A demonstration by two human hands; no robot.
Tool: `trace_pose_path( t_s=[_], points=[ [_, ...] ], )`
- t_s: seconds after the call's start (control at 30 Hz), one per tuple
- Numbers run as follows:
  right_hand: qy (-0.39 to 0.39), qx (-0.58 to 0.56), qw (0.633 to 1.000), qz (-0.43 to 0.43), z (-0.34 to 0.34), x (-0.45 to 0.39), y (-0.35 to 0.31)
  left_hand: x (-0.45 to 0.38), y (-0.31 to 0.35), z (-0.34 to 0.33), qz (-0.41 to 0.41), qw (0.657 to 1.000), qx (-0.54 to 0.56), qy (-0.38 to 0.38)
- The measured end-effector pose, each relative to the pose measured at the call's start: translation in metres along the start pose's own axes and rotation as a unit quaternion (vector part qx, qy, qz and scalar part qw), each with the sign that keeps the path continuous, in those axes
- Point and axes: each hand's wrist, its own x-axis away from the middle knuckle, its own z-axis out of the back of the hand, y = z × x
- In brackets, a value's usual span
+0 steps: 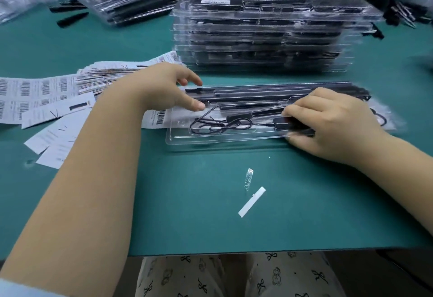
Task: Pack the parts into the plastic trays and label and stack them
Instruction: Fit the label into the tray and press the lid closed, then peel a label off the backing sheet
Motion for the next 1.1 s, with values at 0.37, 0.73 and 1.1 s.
trace_pose_path(
  t_s=[0.37,0.73,1.1],
  points=[
    [-0.117,-0.366,0.917,-0.108,0.014,0.002,0.015,-0.003,-0.003,0.001,-0.001,1.0,-0.026,-0.009],
    [-0.298,-0.105,0.911,-0.263,-0.031,0.017,0.083,-0.012,0.033,-0.058,-0.084,0.973,-0.215,0.022],
    [-0.286,-0.153,0.901,-0.288,-0.021,0.017,0.083,0.0,-0.005,-0.002,0.207,0.927,-0.225,0.217]
  ],
)
